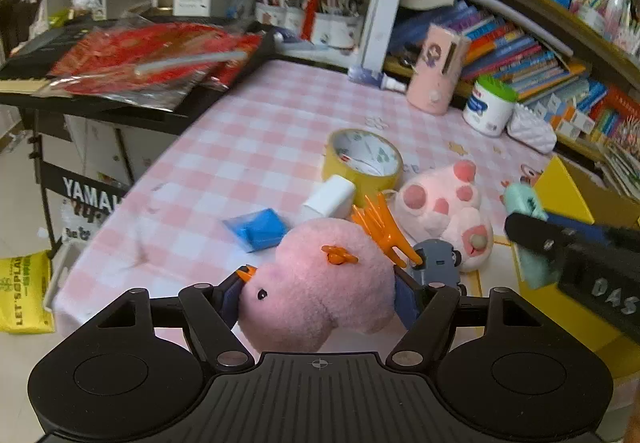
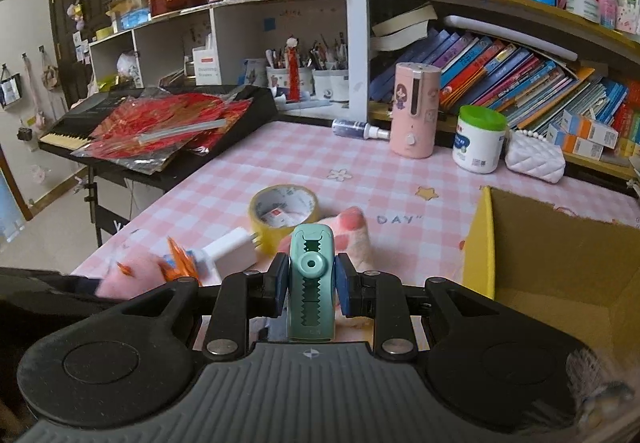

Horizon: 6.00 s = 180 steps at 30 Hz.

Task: Organize objects
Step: 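Lift the stapler with the right tool while the left tool grasps the pink chick, then carry the stapler and chick with both tools toward the yellow box, then open both tools to drop the stapler and chick into the box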

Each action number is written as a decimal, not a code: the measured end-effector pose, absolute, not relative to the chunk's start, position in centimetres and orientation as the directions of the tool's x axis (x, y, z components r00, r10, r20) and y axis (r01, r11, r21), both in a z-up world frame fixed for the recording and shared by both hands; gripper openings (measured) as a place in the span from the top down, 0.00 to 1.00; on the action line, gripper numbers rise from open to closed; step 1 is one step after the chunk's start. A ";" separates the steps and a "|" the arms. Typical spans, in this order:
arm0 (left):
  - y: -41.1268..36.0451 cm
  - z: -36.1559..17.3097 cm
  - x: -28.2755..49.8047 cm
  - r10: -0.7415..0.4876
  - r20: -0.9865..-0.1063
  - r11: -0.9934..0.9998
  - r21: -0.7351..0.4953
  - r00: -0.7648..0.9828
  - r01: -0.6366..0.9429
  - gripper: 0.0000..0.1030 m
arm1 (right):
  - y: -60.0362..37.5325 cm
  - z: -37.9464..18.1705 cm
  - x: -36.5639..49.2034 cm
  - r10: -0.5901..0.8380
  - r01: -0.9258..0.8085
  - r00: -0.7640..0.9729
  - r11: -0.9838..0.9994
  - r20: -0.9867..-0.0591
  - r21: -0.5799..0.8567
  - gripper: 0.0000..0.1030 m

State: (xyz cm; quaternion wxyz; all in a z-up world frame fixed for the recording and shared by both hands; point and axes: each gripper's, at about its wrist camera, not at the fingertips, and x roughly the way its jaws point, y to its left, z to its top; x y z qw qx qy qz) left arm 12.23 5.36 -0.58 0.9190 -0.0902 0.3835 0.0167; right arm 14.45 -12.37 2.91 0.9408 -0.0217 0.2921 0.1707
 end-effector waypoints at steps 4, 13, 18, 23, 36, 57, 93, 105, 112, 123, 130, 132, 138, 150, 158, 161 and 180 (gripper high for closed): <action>6.4 -0.3 10.2 -0.018 -0.709 0.981 -0.148 0.705 -0.124 0.30 | -11.8 2.7 13.3 0.308 -0.339 0.750 0.939 -0.586 0.060 0.77; 7.3 0.0 6.6 -0.049 -0.710 0.986 -0.147 0.702 -0.080 0.30 | -12.0 1.1 10.0 0.287 -0.322 0.670 0.943 -0.685 0.080 0.77; 7.2 0.0 4.9 -0.081 -0.715 0.989 -0.145 0.694 -0.034 0.30 | -12.0 1.0 7.8 0.269 -0.286 0.671 0.954 -0.691 0.093 0.77; 6.9 0.0 3.2 -0.112 -0.717 0.990 -0.143 0.688 0.012 0.30 | -12.0 1.0 5.5 0.251 -0.259 0.675 0.961 -0.694 0.096 0.77; 4.9 -0.4 -0.1 -0.202 -0.733 0.979 -0.143 0.650 0.143 0.30 | -14.4 0.2 0.4 0.180 -0.124 0.683 0.984 -0.708 0.131 0.77; -1.5 -1.0 -2.0 -0.367 -0.740 0.905 -0.146 0.563 0.399 0.30 | -20.5 -0.9 -6.3 0.003 0.157 0.679 0.976 -0.734 0.150 0.78; -11.3 1.9 0.8 -0.521 -0.623 0.799 -0.114 0.584 0.591 0.30 | -29.3 1.4 -5.0 -0.128 0.300 0.704 0.945 -0.699 0.129 0.77; -13.8 5.4 4.7 -0.540 -0.506 0.819 -0.132 0.672 0.558 0.30 | -32.6 6.1 -0.2 -0.119 0.220 0.811 0.969 -0.573 0.110 0.78; -16.6 5.9 7.9 -0.479 -0.497 0.859 -0.095 0.723 0.504 0.30 | -35.0 7.8 4.5 -0.092 0.146 0.854 0.987 -0.513 0.064 0.77; -21.2 2.6 11.8 -0.348 -0.611 0.886 0.033 0.711 0.463 0.30 | -36.7 5.8 12.0 0.012 -0.040 0.820 0.999 -0.572 -0.037 0.77; -22.8 0.6 13.0 -0.295 -0.670 0.878 0.093 0.682 0.470 0.30 | -35.7 2.9 15.8 0.071 -0.192 0.752 0.975 -0.656 -0.115 0.77; -23.0 0.3 13.3 -0.289 -0.681 0.879 0.090 0.672 0.468 0.30 | -35.4 2.0 16.7 0.079 -0.236 0.726 0.962 -0.684 -0.140 0.77; -23.3 -0.4 14.3 -0.268 -0.712 0.887 0.080 0.649 0.455 0.30 | -34.8 -0.1 18.7 0.084 -0.333 0.654 0.925 -0.752 -0.185 0.77; -25.1 -1.1 14.7 -0.265 -0.712 0.859 0.132 0.650 0.494 0.30 | -35.9 -1.0 19.5 0.073 -0.324 0.555 0.936 -0.829 -0.135 0.77; -25.9 -1.4 15.0 -0.274 -0.716 0.855 0.125 0.642 0.503 0.30 | -37.2 -1.0 19.8 0.085 -0.326 0.540 0.938 -0.837 -0.115 0.77; -26.0 -1.3 15.0 -0.271 -0.716 0.856 0.126 0.644 0.501 0.30 | -37.1 -1.0 19.8 0.090 -0.331 0.532 0.937 -0.842 -0.109 0.77; -22.7 3.2 10.6 -0.322 -0.567 0.885 0.105 0.758 0.454 0.19 | -37.1 3.7 14.9 0.095 -0.176 0.747 0.983 -0.658 -0.059 0.67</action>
